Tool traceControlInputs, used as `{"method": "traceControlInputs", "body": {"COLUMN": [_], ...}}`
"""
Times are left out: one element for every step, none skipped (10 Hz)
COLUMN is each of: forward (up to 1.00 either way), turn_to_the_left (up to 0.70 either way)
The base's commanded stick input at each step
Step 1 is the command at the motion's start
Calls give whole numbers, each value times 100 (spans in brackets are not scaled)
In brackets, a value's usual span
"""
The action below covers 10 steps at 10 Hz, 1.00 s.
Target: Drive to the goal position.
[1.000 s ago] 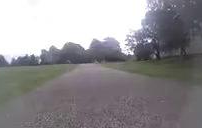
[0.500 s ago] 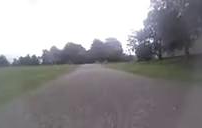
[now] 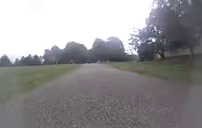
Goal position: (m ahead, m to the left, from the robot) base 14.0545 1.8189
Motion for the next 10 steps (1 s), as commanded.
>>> {"method": "traceControlInputs", "body": {"forward": [70, 70, 70, 70, 74, 78, 83, 100, 100, 100], "turn_to_the_left": [0, 0, 0, 0, 0, 0, 0, -23, -15, -7]}}
